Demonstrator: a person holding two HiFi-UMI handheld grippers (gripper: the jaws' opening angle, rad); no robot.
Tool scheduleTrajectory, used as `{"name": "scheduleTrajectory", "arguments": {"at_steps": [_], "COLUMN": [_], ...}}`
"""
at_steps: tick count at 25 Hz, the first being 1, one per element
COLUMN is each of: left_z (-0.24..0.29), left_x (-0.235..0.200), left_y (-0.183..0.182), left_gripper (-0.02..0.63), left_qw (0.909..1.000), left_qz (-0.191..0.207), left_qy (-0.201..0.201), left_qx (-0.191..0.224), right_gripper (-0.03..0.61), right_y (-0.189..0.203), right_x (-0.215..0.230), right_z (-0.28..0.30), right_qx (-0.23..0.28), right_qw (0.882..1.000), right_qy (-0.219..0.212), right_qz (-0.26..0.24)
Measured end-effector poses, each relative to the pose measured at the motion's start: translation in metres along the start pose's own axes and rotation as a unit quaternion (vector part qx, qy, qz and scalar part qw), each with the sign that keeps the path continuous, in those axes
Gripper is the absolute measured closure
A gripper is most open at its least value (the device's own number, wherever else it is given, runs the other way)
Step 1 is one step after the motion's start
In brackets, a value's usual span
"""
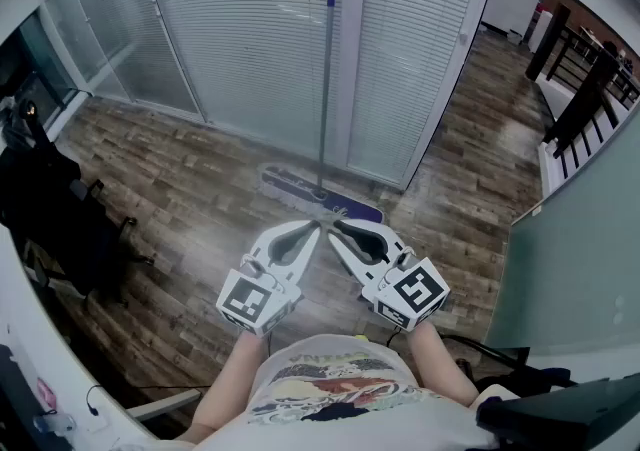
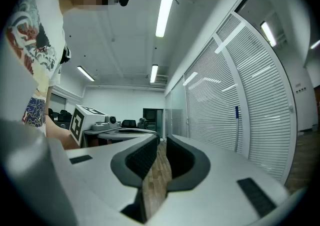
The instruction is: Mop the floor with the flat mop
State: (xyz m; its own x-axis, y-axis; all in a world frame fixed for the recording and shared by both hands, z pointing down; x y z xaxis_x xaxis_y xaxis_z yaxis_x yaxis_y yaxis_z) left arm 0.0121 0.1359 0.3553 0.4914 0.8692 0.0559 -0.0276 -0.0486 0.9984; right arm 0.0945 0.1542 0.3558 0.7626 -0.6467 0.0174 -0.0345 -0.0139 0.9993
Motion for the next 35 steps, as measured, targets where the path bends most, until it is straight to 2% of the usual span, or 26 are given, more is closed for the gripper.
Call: {"name": "scheduleTrajectory", "arguments": {"at_steps": [8, 11, 16, 25, 30, 35], "left_z": [-0.008, -0.017, -0.033, -0.055, -0.043, -0.005], "left_x": [-0.012, -0.021, -0.031, -0.065, -0.083, -0.113], "left_y": [0.002, 0.004, 0.014, 0.023, 0.039, 0.047], "left_gripper": [0.6, 0.6, 0.6, 0.6, 0.6, 0.6], "left_qw": [0.9997, 0.9998, 0.9993, 0.9991, 0.9989, 0.999], "left_qz": [-0.001, -0.013, -0.021, -0.025, -0.041, -0.039], "left_qy": [0.016, 0.011, 0.028, 0.027, 0.022, 0.022], "left_qx": [0.016, 0.01, 0.013, 0.018, 0.01, -0.003], "right_gripper": [0.514, 0.514, 0.514, 0.514, 0.518, 0.518], "right_y": [0.0, 0.003, 0.009, 0.019, 0.033, 0.042], "right_x": [-0.003, -0.008, -0.018, -0.032, -0.015, 0.033], "right_z": [0.014, 0.022, 0.034, 0.07, 0.083, 0.11], "right_qx": [-0.004, -0.001, -0.003, -0.025, -0.037, -0.042], "right_qw": [1.0, 1.0, 0.999, 0.999, 0.999, 0.999], "right_qy": [0.008, 0.009, 0.005, 0.019, 0.012, 0.007], "right_qz": [0.0, 0.018, 0.044, 0.011, 0.008, 0.003]}}
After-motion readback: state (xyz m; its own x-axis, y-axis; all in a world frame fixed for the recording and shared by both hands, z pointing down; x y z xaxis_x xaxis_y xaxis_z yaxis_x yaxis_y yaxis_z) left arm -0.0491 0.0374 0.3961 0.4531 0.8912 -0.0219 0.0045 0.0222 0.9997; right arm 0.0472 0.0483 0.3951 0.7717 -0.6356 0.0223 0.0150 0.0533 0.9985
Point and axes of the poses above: the fingertips, and each gripper's own axes: z forward along the fingers, x to its right, y out of its underside, the point moved 4 cm from there along -z, backward along the fingers, and after that the axes turned 5 degrees about y, right-handed, at the moved point
